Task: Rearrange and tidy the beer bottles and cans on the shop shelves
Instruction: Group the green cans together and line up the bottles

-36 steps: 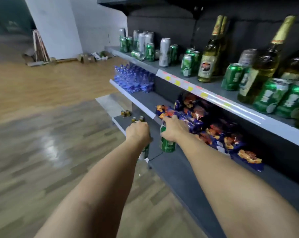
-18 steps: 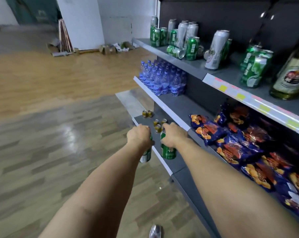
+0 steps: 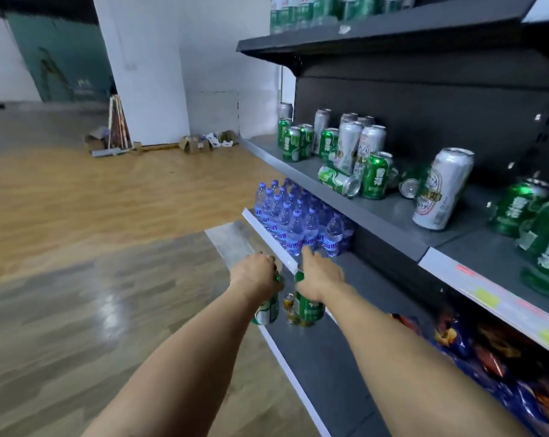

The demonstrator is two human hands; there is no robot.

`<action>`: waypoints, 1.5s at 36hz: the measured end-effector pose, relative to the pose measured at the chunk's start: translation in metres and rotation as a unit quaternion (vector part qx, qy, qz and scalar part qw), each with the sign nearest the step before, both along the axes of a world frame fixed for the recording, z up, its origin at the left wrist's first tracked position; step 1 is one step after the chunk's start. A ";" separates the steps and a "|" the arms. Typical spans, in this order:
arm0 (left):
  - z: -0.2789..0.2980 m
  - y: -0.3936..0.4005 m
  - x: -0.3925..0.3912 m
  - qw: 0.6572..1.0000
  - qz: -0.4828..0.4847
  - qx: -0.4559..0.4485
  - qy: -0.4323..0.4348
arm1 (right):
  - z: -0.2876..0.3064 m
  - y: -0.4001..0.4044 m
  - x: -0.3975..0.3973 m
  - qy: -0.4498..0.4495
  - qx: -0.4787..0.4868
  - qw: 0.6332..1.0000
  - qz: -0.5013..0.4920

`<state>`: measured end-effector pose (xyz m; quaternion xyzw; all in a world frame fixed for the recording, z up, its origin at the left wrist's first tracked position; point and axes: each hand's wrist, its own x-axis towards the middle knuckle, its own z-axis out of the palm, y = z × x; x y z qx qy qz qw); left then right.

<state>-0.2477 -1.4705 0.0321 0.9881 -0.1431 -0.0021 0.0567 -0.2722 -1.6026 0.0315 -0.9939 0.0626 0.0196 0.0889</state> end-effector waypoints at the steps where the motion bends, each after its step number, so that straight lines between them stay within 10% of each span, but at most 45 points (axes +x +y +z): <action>1: 0.004 0.000 0.016 1.000 -0.007 -0.006 -0.011 | 0.004 0.000 0.014 -0.011 -0.005 1.000 -0.003; 28: 0.139 -0.077 0.373 0.931 -0.212 -0.266 -0.129 | 0.160 -0.063 0.308 -0.257 -0.055 0.952 -0.154; 54: 0.124 -0.175 0.471 0.894 -0.441 -0.084 0.012 | 0.147 -0.079 0.367 -0.001 -0.146 0.942 -0.302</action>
